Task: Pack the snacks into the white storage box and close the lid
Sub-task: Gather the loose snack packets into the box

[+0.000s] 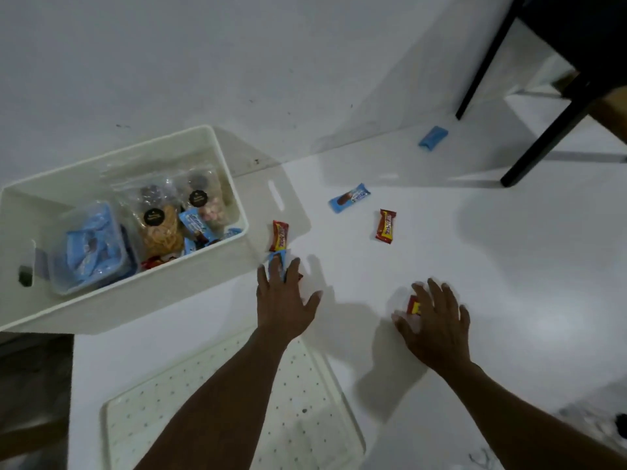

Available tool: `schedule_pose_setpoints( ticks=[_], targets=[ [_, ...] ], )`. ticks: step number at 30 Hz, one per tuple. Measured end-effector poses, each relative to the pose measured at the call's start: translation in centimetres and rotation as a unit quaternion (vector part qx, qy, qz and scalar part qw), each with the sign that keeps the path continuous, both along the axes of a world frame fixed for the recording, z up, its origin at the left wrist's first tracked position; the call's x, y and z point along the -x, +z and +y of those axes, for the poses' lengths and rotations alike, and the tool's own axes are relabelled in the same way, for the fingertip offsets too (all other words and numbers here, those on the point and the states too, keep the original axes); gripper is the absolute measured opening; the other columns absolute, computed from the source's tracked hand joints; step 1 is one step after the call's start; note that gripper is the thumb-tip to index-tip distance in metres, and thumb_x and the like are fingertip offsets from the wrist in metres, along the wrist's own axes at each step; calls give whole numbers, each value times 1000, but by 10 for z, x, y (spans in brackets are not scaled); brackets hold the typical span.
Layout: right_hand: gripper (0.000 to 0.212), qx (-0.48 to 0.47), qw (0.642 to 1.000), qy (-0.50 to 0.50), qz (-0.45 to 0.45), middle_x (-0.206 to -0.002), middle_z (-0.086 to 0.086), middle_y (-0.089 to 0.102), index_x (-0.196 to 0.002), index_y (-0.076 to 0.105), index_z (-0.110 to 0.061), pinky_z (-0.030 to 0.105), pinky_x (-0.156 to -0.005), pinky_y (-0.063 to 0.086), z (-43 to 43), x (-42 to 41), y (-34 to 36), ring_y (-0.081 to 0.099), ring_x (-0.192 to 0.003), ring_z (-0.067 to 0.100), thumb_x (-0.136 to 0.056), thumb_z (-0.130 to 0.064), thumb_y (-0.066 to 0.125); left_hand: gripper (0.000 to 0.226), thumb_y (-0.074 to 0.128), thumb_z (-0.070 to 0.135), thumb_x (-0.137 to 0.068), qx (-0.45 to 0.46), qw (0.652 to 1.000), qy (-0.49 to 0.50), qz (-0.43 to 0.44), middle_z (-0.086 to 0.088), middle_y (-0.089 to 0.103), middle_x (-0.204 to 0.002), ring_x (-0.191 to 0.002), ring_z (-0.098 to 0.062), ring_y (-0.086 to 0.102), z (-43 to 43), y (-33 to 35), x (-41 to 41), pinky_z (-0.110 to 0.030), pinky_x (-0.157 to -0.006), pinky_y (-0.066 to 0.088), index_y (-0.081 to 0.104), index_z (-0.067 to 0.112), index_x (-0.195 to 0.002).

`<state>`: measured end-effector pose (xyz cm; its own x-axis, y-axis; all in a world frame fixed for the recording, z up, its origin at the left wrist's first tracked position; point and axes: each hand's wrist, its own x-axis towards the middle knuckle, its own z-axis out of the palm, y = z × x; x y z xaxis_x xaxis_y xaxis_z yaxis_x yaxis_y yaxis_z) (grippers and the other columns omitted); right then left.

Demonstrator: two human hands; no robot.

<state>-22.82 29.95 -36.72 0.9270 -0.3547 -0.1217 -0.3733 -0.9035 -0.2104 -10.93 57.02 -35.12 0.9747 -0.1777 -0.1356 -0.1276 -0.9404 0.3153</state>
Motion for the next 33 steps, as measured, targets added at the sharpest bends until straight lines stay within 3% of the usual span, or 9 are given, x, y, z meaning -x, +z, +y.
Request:
schedule_pose_setpoints(
  ticks=[4, 8, 12, 17, 22, 25, 29, 31, 33],
  targets=[
    [66, -6, 999, 38, 15, -163, 9, 17, -152, 25, -25, 62, -114, 19, 2, -3, -22, 9, -152, 30, -94, -55, 33, 83, 58, 55, -85, -1, 999, 22, 46, -17, 11, -162, -147, -42, 16, -11, -13, -8, -55, -113, 35, 23, 23, -153],
    [66, -25, 995, 99, -11, -166, 9, 3, -156, 12, -25, 61, -118, 11, 1, -54, -23, -3, -153, 29, -98, -53, 28, 76, 61, 40, -89, -9, 1000, 17, 10, -18, 14, -162, -146, -40, 20, -28, -14, -21, -52, -109, 42, 24, 25, -153],
    [78, -7, 989, 144, -20, -166, 8, -6, -156, 3, -29, 66, -116, 6, -12, -125, -23, -9, -152, 31, -93, -64, 31, 82, 55, 61, -85, -62, 997, 15, -44, -17, 17, -162, -147, -43, 17, -36, -14, -45, -54, -114, 36, 22, 32, -154],
    [87, 24, 973, 230, -18, -166, 7, -7, -155, 5, -37, 73, -110, 3, -30, -191, -23, -9, -151, 35, -84, -79, 31, 112, 37, 92, -68, -74, 997, 29, -20, -8, -20, -164, -148, -42, -20, -37, -21, -88, -58, -118, -1, -4, 36, -156],
    [90, 39, 946, 322, -31, -166, 5, -3, -154, 11, -41, 73, -111, 0, -24, -252, -21, -7, -152, 35, -79, -86, 29, 118, 33, 99, -63, -65, 997, 26, 43, -1, -26, -163, -149, -38, -20, -40, -27, -117, -59, -121, 1, -14, 39, -153],
    [73, 34, 942, 332, -25, -164, -1, 15, -149, 27, -43, 72, -112, 4, -20, -283, -25, 8, -152, 34, -85, -78, 31, 103, 38, 87, -77, -53, 998, -2, -14, -9, -2, -166, -152, -39, -4, -52, -29, -126, -59, -121, 16, 8, 29, -157],
    [39, -12, 956, 271, -112, -128, 2, 61, -118, 62, -25, 49, -106, 36, -49, -296, -33, 49, -126, 30, -90, -48, 50, 84, 39, 71, -90, -22, 998, -21, -46, -11, 10, -166, -152, -38, 6, -84, -40, -155, -56, -121, 20, 18, 24, -157],
    [32, -19, 964, 209, -161, -117, 4, 63, -107, 65, -20, 44, -95, 41, -75, -300, -35, 54, -115, 29, -88, -44, 55, 78, 36, 66, -94, -10, 997, -46, -53, -9, 9, -166, -153, -37, 5, -109, -45, -175, -54, -122, 20, 16, 25, -157],
    [32, 7, 970, 166, -179, -125, 7, 60, -105, 65, -19, 46, -96, 39, -106, -309, -36, 51, -121, 32, -87, -44, 58, 73, 35, 61, -96, 2, 996, -71, -58, -7, 10, -166, -153, -35, 6, -137, -48, -195, -51, -122, 20, 14, 26, -157]
  ],
)
